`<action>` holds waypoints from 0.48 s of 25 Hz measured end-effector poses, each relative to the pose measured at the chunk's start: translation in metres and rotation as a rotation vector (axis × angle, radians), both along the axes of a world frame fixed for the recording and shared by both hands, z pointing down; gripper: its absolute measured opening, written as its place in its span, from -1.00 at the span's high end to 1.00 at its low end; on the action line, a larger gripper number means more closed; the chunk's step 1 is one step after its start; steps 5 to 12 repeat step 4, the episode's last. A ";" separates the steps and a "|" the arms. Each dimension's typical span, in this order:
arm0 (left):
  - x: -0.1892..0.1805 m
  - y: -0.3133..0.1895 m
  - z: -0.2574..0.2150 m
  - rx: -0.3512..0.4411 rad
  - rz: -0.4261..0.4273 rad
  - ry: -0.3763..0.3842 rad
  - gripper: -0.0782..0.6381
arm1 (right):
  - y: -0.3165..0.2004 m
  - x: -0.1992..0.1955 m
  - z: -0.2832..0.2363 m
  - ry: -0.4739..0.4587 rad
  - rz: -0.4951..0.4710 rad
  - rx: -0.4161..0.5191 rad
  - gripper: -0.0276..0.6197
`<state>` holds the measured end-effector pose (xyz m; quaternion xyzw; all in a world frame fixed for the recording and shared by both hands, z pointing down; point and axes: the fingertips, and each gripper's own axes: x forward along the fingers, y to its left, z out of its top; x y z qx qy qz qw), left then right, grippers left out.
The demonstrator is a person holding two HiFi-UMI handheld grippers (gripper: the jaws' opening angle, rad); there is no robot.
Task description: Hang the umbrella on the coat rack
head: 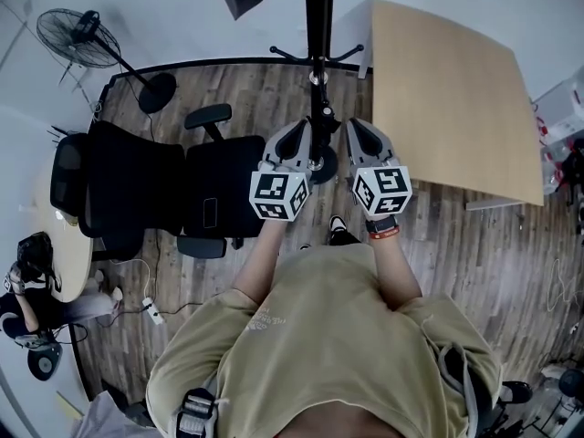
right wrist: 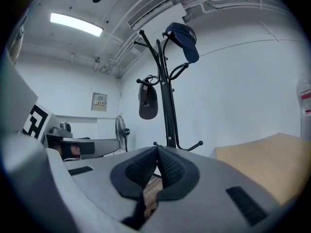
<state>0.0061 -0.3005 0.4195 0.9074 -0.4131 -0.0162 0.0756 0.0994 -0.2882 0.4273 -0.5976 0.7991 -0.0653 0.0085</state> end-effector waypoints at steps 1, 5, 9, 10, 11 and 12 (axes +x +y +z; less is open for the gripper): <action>0.001 0.001 0.000 -0.001 0.004 -0.009 0.71 | 0.000 -0.001 0.000 0.000 -0.003 -0.005 0.87; 0.005 0.002 0.004 -0.013 0.014 -0.034 0.71 | -0.001 -0.003 -0.001 -0.001 -0.010 -0.018 0.86; 0.005 0.002 0.004 -0.013 0.014 -0.034 0.71 | -0.001 -0.003 -0.001 -0.001 -0.010 -0.018 0.86; 0.005 0.002 0.004 -0.013 0.014 -0.034 0.71 | -0.001 -0.003 -0.001 -0.001 -0.010 -0.018 0.86; 0.005 0.002 0.004 -0.013 0.014 -0.034 0.71 | -0.001 -0.003 -0.001 -0.001 -0.010 -0.018 0.86; 0.005 0.002 0.004 -0.013 0.014 -0.034 0.71 | -0.001 -0.003 -0.001 -0.001 -0.010 -0.018 0.86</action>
